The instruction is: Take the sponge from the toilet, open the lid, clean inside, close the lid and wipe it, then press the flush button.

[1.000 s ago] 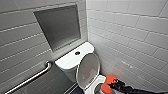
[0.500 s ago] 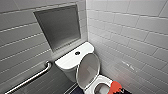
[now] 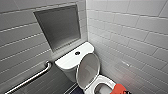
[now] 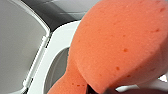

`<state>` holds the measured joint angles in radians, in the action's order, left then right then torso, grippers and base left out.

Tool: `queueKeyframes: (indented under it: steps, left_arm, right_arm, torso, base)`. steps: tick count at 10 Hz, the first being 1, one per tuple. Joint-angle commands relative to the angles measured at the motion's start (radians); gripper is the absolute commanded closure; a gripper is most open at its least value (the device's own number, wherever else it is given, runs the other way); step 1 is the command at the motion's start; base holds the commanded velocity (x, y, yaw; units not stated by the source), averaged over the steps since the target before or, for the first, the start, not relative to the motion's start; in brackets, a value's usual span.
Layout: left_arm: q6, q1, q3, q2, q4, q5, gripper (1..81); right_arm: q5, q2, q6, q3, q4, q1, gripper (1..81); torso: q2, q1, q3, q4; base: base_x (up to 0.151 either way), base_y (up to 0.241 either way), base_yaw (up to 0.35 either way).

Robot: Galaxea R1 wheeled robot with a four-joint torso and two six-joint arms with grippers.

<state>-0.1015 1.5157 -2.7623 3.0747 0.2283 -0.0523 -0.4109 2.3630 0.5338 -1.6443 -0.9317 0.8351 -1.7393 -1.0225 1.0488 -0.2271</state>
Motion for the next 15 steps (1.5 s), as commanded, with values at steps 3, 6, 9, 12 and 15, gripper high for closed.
queueKeyframes:
  steps: [3, 6, 9, 12, 15]
  left_arm:
    - [-0.006, 0.005, -0.002, -0.01, 0.003, -0.077, 1.0]
    - [-0.006, 0.007, -0.002, -0.005, 0.003, -0.077, 1.0]
    - [-0.013, 0.007, -0.002, 0.004, 0.005, -0.075, 1.0]
    - [-0.02, 0.007, -0.002, 0.004, 0.005, -0.073, 1.0]
    - [-0.02, 0.005, -0.002, 0.006, 0.005, -0.072, 1.0]
  right_arm:
    - [-0.151, -0.06, -0.003, 0.121, 0.021, 0.137, 81.1]
    - [-0.204, -0.055, -0.005, 0.173, 0.054, 0.198, 81.1]
    - [-0.304, -0.11, 0.005, 0.334, 0.088, 0.238, 81.1]
    - [-0.338, -0.158, 0.011, 0.479, 0.106, 0.243, 81.1]
    - [-0.195, -0.134, 0.009, 0.344, 0.048, 0.094, 81.1]
  torso:
    - [0.0, 0.0, 0.0, 0.0]
    - [0.0, 0.0, 0.0, 0.0]
    - [0.0, 0.0, 0.0, 0.0]
    - [0.0, 0.0, 0.0, 0.0]
    - [0.0, 0.0, 0.0, 0.0]
  base:
    - [0.0, 0.0, 0.0]
    - [0.0, 0.0, 0.0]
    - [0.0, 0.0, 0.0]
    - [0.0, 0.0, 0.0]
    - [0.0, 0.0, 0.0]
